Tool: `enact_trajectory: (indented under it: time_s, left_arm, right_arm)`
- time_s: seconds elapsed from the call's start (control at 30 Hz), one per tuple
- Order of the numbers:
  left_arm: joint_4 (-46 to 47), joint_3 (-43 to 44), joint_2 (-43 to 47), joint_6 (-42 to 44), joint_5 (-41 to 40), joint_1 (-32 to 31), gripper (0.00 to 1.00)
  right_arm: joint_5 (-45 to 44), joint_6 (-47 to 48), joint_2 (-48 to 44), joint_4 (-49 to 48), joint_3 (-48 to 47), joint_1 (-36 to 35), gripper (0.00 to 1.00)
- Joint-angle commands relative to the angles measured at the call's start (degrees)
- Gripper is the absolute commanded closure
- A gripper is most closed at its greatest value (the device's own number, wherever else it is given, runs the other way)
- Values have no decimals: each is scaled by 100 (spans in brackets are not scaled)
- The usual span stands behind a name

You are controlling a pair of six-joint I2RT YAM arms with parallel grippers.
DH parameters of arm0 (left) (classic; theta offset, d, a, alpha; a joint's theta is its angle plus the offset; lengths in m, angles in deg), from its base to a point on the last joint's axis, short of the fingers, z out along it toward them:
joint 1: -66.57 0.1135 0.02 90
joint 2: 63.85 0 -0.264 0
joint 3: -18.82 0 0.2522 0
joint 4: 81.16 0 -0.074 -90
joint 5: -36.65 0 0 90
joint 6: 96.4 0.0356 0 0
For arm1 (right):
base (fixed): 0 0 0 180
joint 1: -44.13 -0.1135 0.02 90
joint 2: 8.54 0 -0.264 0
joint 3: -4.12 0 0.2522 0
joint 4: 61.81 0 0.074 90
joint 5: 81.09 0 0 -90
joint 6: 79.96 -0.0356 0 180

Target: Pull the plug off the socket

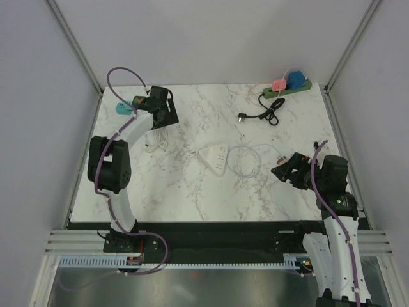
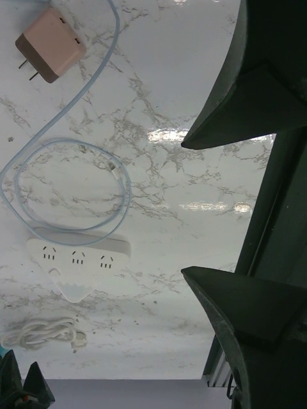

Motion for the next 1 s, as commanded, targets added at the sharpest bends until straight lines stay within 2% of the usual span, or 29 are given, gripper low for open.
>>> enact_trajectory:
  time_s: [0.0,0.23,0.4,0.47,0.5,0.57,0.6,0.8,0.83,0.9,0.97]
  left_arm:
    - [-458,505,-299,447,-591,9,16]
    - [-608,497,-722,350,-1075,18,8]
    - [-609,567,-1056,376,-883,35,11]
    - [-617,654,-1152,376,-602,53,18]
    - [-617,690,-1240,359,-479,53,27]
    - [-617,690,-1311,254,-399,53,37]
    - [-626,681,-1398,201,-329,53,47]
    - [-653,190,-1320,-229,-127,53,72]
    - [-661,-2,-1198,-343,-91,53,83]
    - [-653,-214,-1057,-484,57,44,98]
    - [-644,-592,-802,-703,198,44,98]
  right_arm:
    - [89,136,-80,12,-90,-13,18]
    - [54,101,112,-31,-134,-22,18]
    - [-192,14,551,-346,-388,-276,19]
    - [-289,-39,938,-453,-503,-557,19]
    - [-541,-92,1156,-532,-643,-802,19]
    - [-903,-153,1316,-594,-845,-1277,18]
    - [-1061,-206,1369,-681,-907,-1409,18]
    - [-1475,-663,1800,-1339,-978,-2297,18]
    - [-1545,-707,1948,-1428,-969,-2551,18]
    - [-1756,-786,2238,-1630,-969,-2781,18]
    - [-1958,-830,2449,-1780,-960,-3097,18]
